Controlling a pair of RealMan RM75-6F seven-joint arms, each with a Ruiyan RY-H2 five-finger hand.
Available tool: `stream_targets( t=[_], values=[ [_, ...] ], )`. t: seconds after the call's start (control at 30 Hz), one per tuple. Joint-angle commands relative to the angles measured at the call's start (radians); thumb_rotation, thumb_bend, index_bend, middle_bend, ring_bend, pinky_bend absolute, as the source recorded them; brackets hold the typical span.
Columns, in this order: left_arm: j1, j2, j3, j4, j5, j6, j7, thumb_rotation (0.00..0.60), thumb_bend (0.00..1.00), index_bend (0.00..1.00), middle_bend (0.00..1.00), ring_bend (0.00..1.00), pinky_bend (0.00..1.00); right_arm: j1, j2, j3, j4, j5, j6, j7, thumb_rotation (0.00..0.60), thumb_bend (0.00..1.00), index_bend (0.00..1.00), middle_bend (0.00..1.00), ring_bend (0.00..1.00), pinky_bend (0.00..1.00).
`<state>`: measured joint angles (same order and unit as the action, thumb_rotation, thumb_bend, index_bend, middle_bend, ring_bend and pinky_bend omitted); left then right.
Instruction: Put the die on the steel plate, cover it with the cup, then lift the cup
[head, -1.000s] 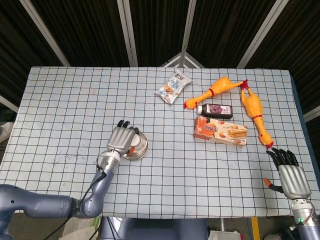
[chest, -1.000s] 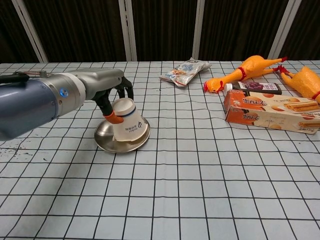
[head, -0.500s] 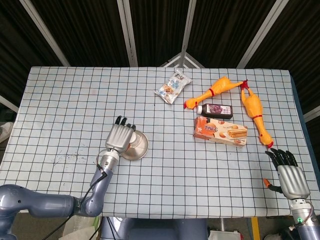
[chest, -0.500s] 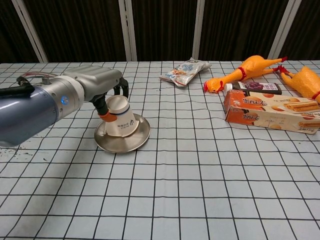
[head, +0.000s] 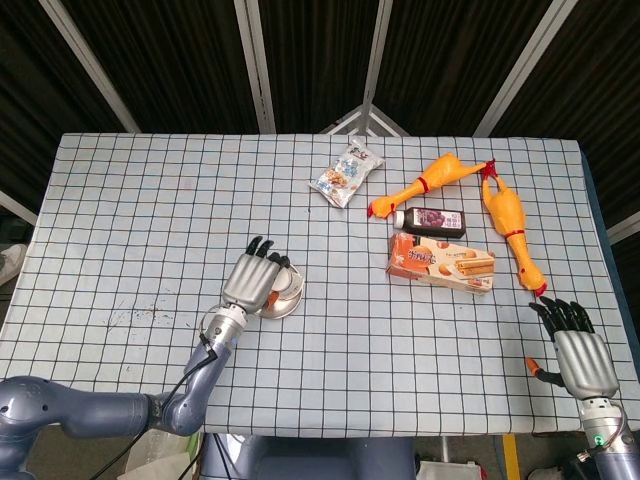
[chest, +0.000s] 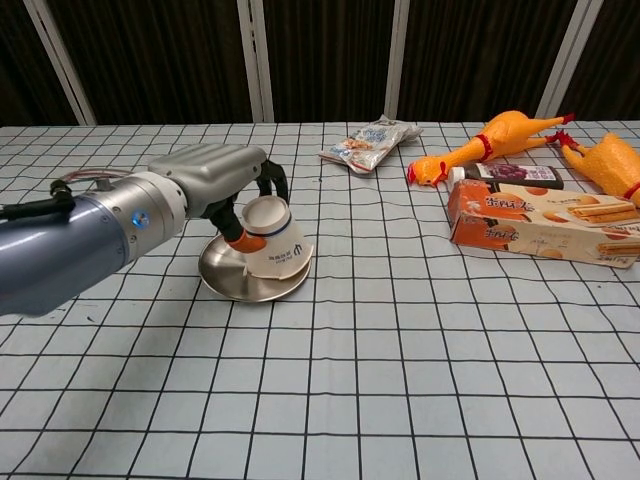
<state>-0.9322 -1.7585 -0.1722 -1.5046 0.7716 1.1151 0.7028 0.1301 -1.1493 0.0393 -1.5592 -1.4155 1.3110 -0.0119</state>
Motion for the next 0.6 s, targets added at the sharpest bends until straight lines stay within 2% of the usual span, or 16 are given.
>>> stream_targets(
  t=[0.03, 0.23, 0.37, 0.6],
  values=[
    [0.006, 0.018, -0.003, -0.032, -0.043, -0.036, -0.003, 0.600, 0.50, 0.51, 0.41, 0.13, 0.07, 0.000, 0.000, 0.000, 0.000, 0.001, -0.001, -0.001, 0.600, 0.26, 0.17, 0.11, 0.08, 0.00],
    [0.002, 0.060, -0.021, -0.103, -0.107, -0.034, 0.033, 0.600, 0.50, 0.52, 0.42, 0.13, 0.07, 0.002, 0.000, -0.001, 0.000, 0.004, -0.006, -0.002, 0.600, 0.26, 0.17, 0.11, 0.08, 0.00],
    [0.009, 0.091, -0.057, -0.159, -0.175, -0.050, 0.002, 0.600, 0.50, 0.53, 0.42, 0.13, 0.07, 0.002, 0.000, -0.002, -0.003, 0.001, -0.006, -0.004, 0.600, 0.26, 0.17, 0.11, 0.08, 0.00],
    [-0.001, 0.113, -0.057, -0.137, -0.191, -0.019, 0.031, 0.600, 0.50, 0.53, 0.41, 0.13, 0.07, 0.002, 0.000, -0.004, -0.005, 0.001, -0.008, -0.004, 0.600, 0.26, 0.17, 0.11, 0.08, 0.00]
  ],
)
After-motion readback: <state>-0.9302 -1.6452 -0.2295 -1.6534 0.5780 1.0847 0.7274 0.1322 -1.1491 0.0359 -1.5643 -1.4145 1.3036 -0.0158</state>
